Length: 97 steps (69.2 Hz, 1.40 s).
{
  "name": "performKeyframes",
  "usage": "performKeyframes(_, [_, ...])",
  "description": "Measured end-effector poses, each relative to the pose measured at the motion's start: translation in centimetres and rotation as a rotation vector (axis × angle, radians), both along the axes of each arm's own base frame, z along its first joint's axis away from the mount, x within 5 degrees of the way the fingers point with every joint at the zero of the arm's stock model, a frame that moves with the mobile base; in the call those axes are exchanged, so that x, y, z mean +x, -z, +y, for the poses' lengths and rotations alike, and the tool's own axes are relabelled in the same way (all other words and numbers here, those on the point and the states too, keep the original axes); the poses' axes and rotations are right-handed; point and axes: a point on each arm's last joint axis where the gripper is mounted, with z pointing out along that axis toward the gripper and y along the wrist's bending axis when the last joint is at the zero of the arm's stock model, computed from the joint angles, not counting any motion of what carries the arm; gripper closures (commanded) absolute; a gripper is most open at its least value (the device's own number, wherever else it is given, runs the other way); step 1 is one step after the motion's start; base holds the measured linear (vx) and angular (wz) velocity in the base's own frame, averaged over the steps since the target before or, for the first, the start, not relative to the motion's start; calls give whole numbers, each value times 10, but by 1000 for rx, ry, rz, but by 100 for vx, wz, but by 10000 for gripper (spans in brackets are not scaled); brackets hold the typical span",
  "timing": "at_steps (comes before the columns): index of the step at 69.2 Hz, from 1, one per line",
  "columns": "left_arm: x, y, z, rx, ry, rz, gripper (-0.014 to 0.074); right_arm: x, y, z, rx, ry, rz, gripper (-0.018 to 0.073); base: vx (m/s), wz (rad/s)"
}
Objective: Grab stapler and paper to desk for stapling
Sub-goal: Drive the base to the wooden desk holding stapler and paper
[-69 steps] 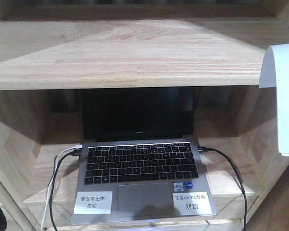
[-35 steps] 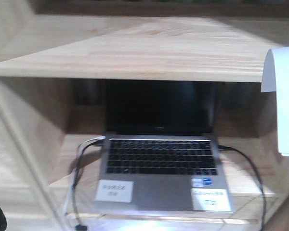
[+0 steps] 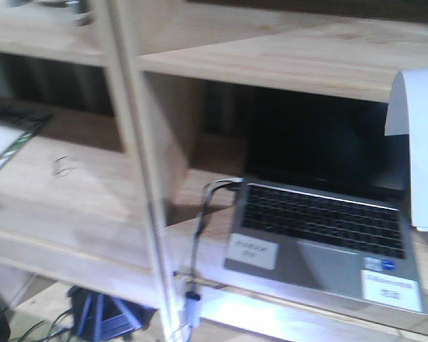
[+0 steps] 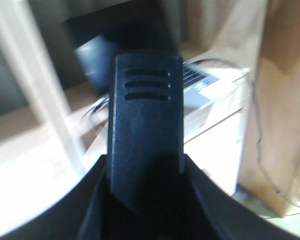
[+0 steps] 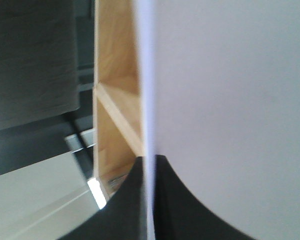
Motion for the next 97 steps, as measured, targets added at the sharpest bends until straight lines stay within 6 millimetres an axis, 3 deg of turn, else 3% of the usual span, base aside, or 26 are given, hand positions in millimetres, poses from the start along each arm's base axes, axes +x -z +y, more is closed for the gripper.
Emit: performKeyframes(97, [0, 0, 0, 0, 0, 0, 603, 0, 0, 0, 0, 0, 0, 560, -12, 48])
